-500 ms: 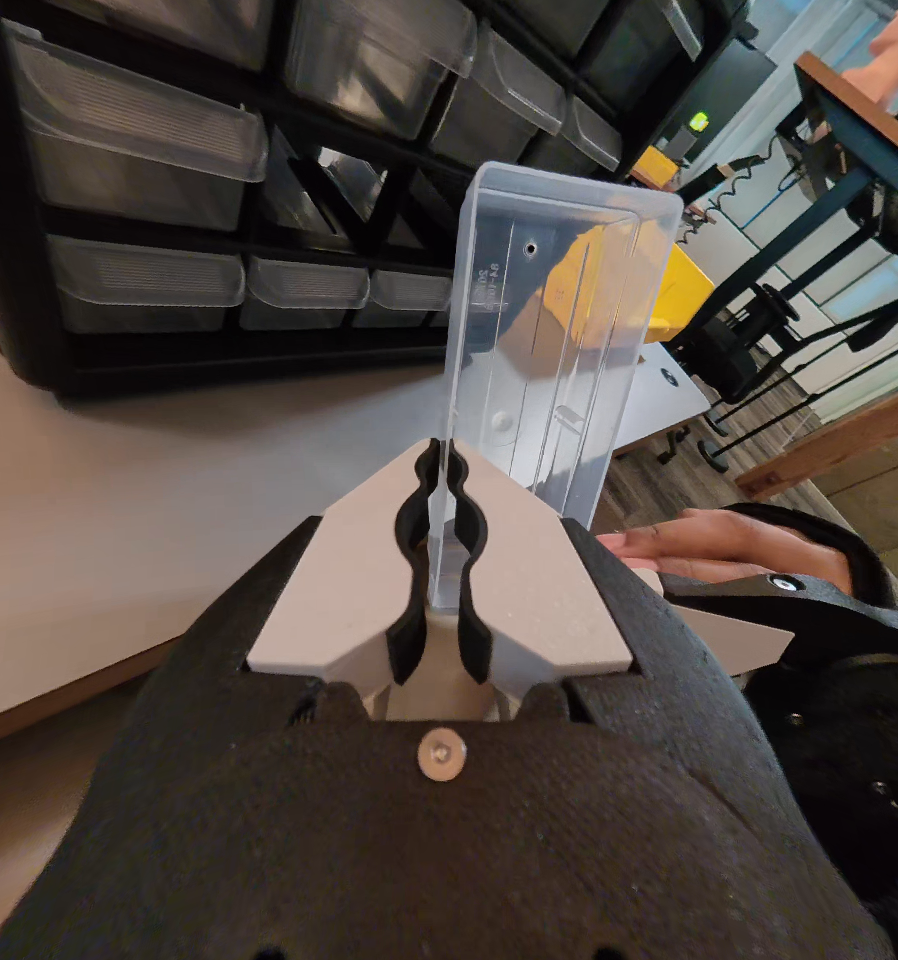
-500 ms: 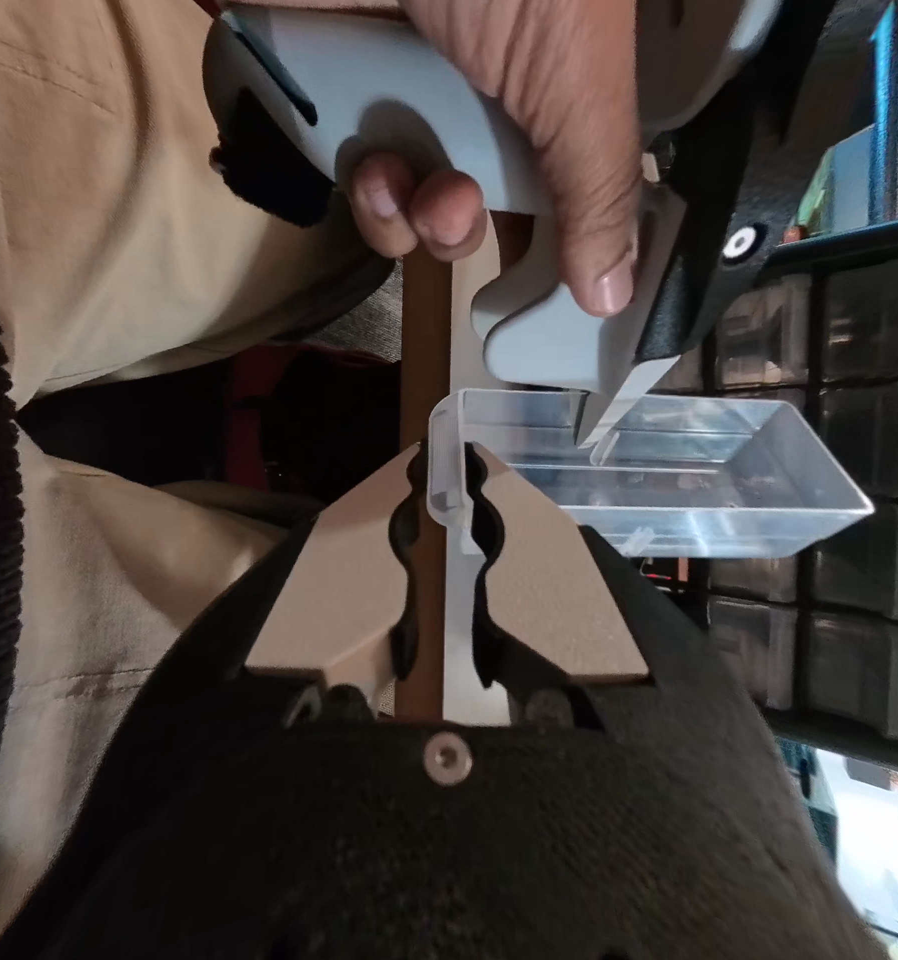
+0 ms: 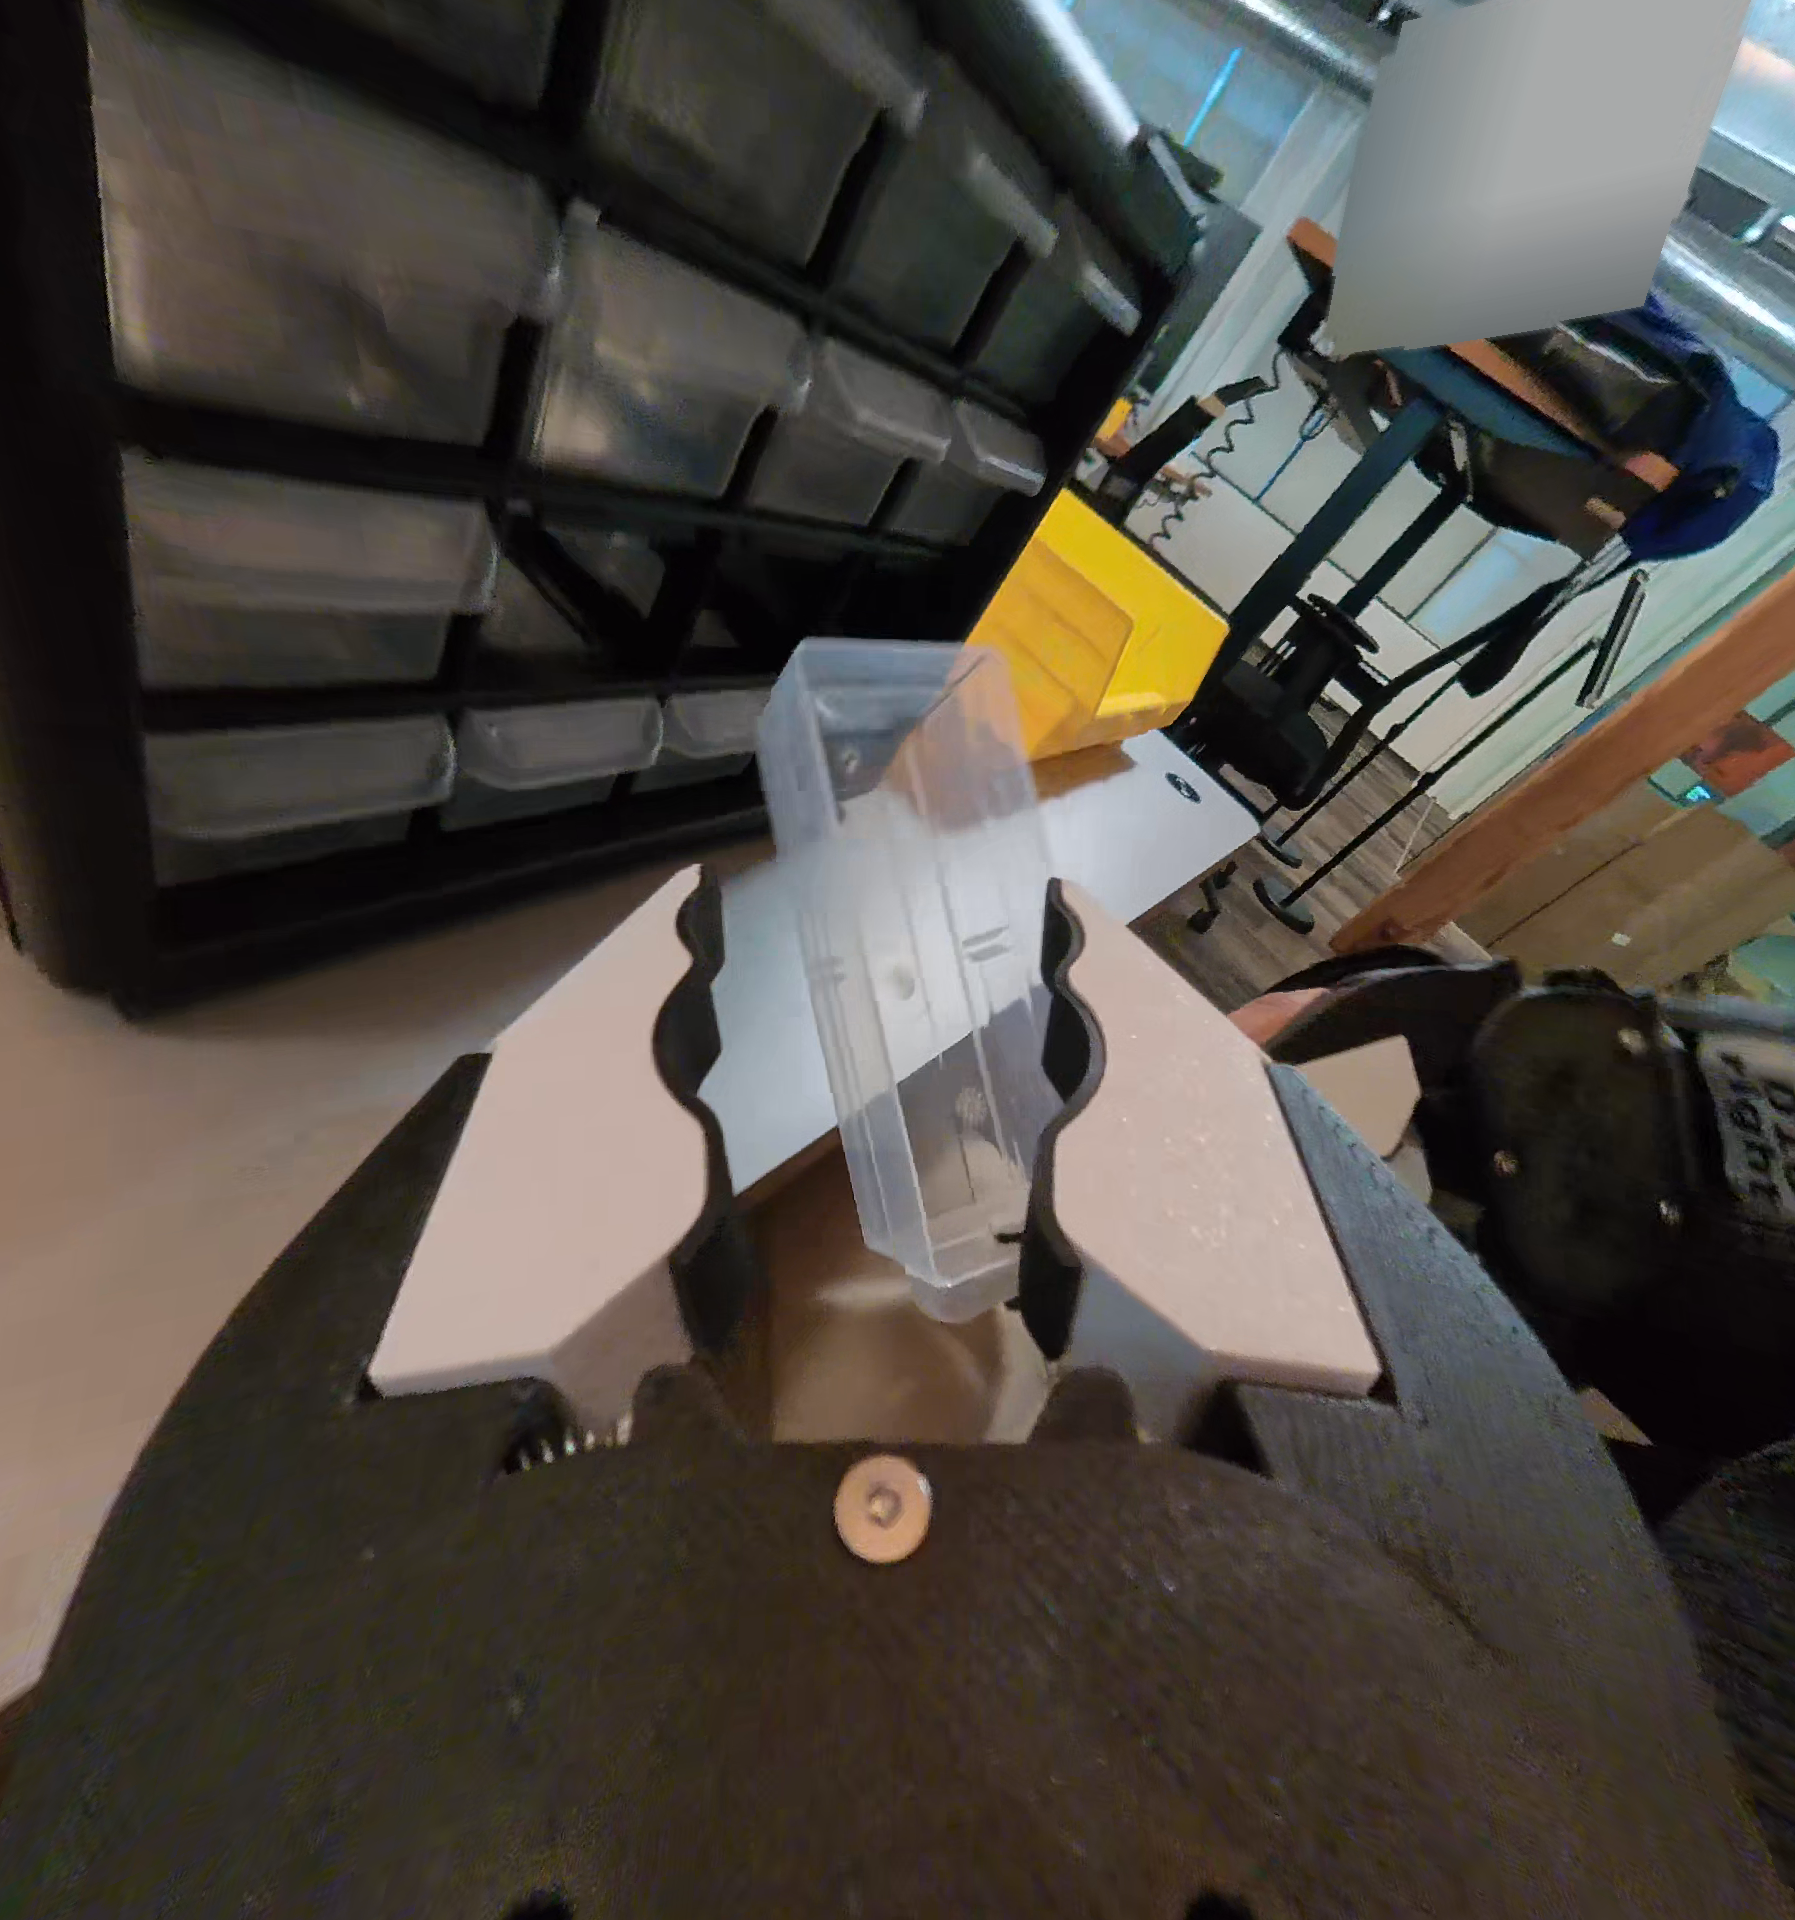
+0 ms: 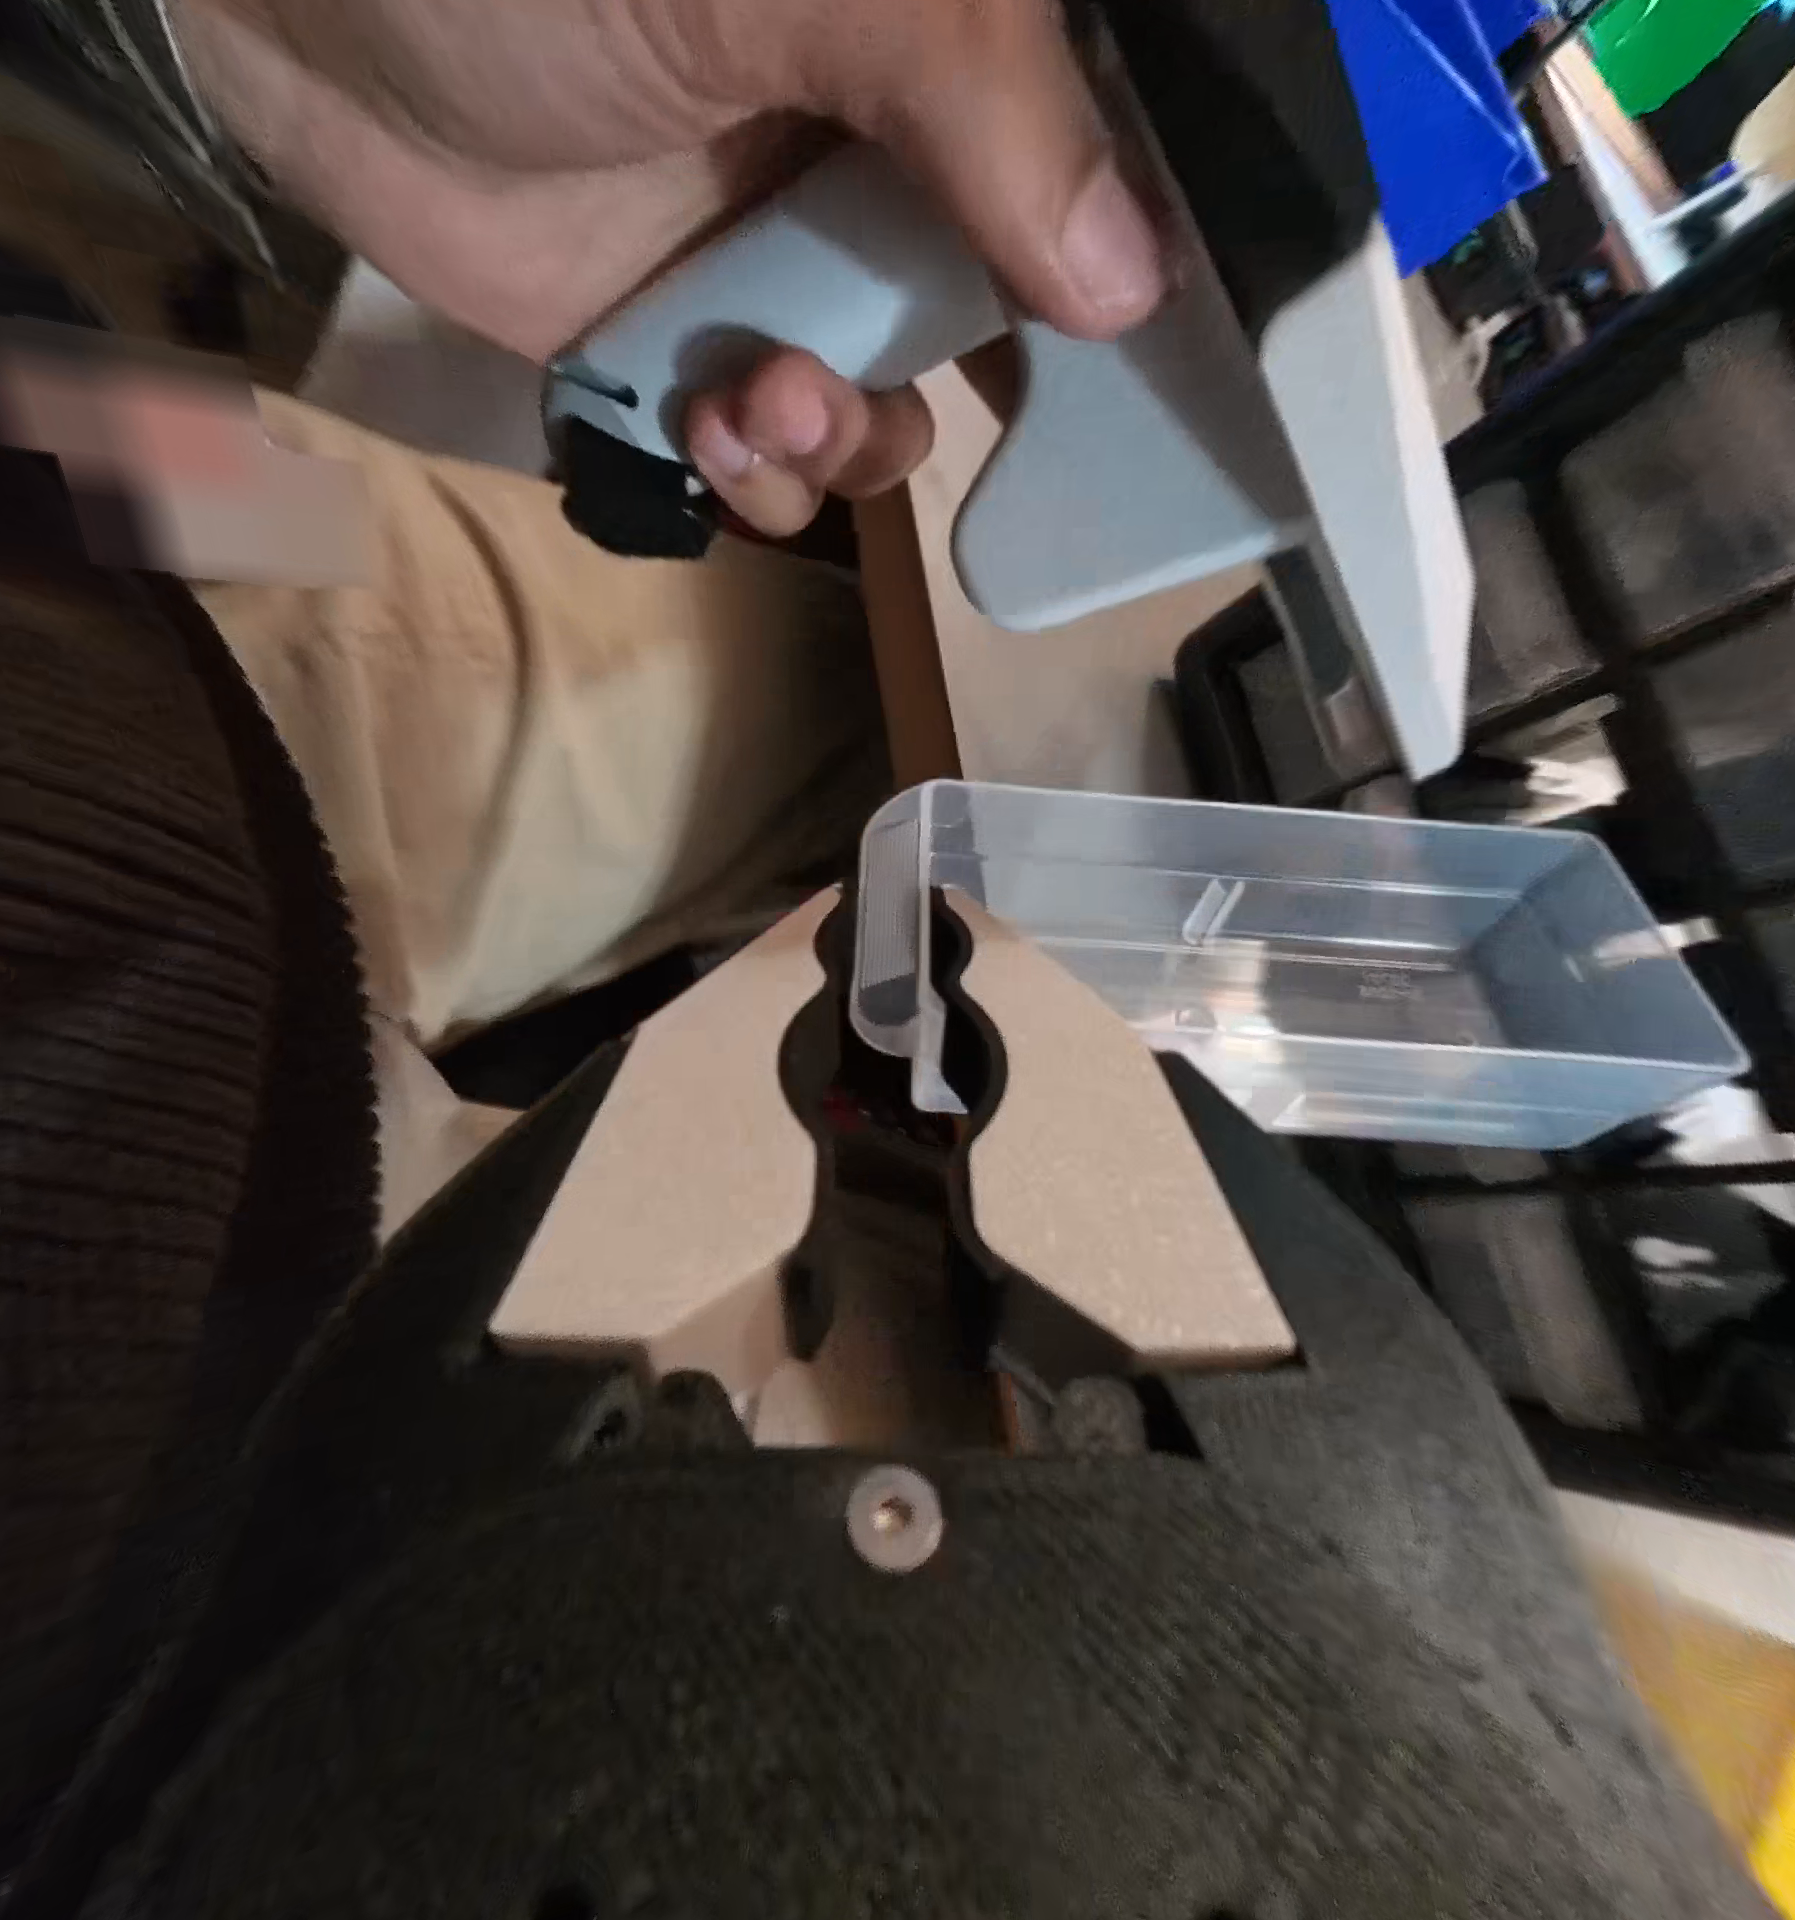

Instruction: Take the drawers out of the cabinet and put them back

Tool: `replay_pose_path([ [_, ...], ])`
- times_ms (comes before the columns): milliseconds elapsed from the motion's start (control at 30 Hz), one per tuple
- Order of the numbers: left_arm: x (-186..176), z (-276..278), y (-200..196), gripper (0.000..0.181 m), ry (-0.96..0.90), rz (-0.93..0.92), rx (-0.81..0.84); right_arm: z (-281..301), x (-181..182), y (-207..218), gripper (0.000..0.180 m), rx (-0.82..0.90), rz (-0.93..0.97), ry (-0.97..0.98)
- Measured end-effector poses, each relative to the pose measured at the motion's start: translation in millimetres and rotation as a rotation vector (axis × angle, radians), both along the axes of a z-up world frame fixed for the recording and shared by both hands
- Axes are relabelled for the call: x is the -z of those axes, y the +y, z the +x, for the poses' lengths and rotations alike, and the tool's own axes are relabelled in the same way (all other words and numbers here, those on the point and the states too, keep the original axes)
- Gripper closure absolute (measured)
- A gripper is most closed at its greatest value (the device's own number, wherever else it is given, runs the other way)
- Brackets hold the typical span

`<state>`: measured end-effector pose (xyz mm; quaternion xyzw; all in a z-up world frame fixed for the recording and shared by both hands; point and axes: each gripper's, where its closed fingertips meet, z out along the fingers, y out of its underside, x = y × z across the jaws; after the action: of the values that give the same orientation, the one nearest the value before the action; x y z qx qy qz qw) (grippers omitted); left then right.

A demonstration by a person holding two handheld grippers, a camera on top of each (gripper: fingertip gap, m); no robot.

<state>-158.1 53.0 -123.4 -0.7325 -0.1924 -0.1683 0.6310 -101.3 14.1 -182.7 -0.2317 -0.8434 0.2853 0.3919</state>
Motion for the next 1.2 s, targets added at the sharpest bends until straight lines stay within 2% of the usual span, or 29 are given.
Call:
replay_pose_path([
  [67,-8,-1,-2,0.113,0.058,0.018,0.005,1,-4,-2,0.167,-0.020,-0.103,-0.026],
  [233,-19,-7,-7,0.108,0.203,0.030,-0.008,1,-19,2,0.168,-0.054,-0.316,-0.063],
  [500,-17,0,-7,0.104,0.245,0.037,0.047,-4,-65,16,0.168,-0.189,-0.707,-0.178],
  [667,-22,-5,-11,0.108,0.236,0.064,0.034,-2,-72,4,0.168,-0.293,-0.632,-0.241],
  [767,-24,-10,-13,0.111,0.226,0.083,0.009,-6,-79,-2,0.168,-0.345,-0.656,-0.265],
  [1200,-24,-15,-14,0.111,0.193,0.098,-0.002,-25,-83,13,0.168,-0.339,-0.727,-0.272],
])
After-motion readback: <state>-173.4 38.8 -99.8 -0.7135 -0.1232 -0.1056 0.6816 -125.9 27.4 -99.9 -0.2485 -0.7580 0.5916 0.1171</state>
